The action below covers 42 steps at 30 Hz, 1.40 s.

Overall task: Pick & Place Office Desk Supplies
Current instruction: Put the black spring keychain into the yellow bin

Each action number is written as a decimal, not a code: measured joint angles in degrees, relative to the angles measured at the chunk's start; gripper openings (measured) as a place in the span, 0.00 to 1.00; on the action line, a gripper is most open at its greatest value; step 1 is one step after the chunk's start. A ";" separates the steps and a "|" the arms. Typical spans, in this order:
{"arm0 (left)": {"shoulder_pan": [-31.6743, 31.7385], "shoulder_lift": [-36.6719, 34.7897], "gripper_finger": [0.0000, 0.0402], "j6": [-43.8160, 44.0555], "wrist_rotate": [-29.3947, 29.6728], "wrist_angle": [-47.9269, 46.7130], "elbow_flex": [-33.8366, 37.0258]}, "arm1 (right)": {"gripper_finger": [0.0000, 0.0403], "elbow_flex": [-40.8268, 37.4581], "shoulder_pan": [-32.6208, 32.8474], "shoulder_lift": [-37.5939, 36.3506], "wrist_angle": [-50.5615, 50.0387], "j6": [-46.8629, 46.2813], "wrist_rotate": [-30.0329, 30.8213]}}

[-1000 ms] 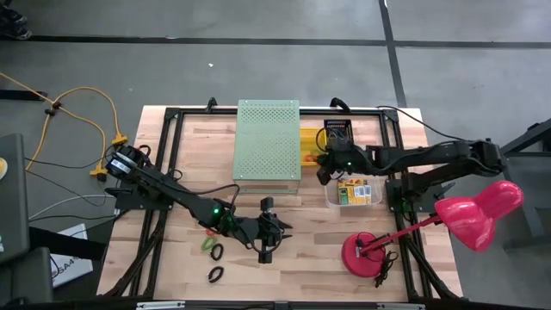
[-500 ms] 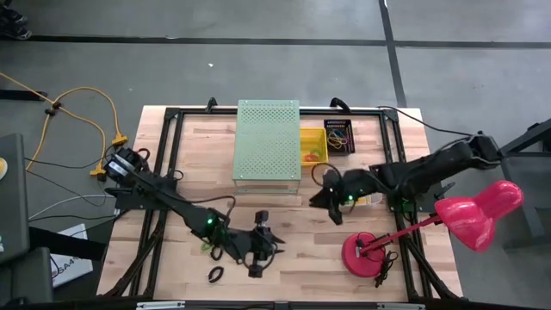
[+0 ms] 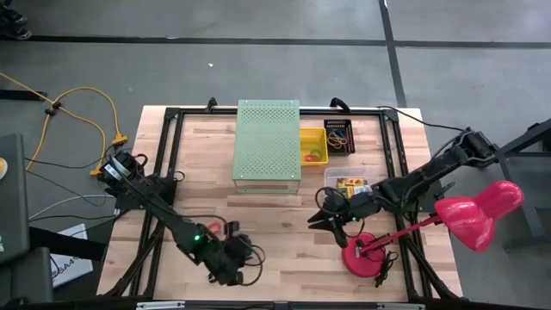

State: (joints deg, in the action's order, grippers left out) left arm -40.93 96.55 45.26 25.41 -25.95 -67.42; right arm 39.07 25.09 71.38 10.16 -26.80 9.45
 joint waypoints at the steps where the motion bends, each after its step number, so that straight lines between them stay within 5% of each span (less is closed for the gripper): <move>1: -0.78 0.00 0.25 2.41 0.00 -1.77 0.00 | 0.17 0.00 0.19 0.59 -0.03 -0.19 0.51; 20: -15.06 2.03 0.25 41.50 -2.14 -6.89 0.00 | 0.17 -0.01 0.80 8.69 5.44 -0.34 2.40; 42: -15.90 9.38 0.25 47.53 -5.35 -7.96 -0.02 | 0.17 0.00 0.80 8.67 5.54 0.07 2.42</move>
State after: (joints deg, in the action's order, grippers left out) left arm -56.84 105.93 92.79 20.05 -33.91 -67.44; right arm 39.07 25.89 80.05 15.70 -26.73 11.88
